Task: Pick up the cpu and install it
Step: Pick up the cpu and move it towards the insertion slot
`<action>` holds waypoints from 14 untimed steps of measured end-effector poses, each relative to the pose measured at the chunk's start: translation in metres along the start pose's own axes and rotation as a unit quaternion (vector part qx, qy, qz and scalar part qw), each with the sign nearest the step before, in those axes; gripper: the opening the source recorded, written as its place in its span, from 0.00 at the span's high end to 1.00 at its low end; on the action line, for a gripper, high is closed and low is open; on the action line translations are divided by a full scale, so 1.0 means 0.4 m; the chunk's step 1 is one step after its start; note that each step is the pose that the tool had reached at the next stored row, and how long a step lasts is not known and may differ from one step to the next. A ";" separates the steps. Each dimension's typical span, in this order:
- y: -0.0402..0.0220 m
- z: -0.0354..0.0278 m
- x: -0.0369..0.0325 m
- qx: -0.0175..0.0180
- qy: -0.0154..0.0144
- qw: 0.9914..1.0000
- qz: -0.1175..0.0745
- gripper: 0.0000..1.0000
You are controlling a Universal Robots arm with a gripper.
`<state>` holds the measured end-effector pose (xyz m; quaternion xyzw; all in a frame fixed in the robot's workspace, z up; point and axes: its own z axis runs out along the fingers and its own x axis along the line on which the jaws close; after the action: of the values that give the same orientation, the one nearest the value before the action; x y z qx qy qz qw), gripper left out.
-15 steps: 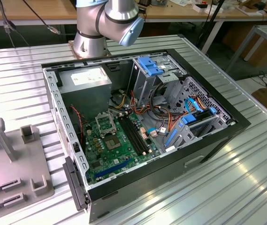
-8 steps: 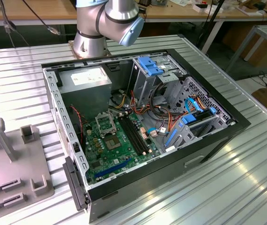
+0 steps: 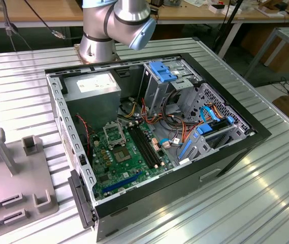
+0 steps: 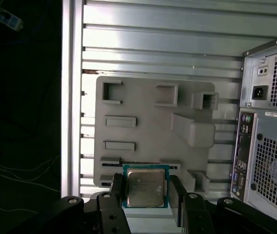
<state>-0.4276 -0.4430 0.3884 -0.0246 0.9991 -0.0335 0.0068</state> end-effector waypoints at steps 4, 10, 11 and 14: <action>0.000 0.000 -0.007 0.000 0.000 1.000 0.000 0.53; -0.001 0.000 -0.015 0.000 0.000 1.000 0.000 0.53; -0.001 0.000 -0.016 0.000 0.000 1.000 0.000 0.53; -0.001 0.000 -0.020 0.000 0.000 1.000 0.000 0.53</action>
<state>-0.4196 -0.4431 0.3885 -0.0247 0.9991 -0.0336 0.0067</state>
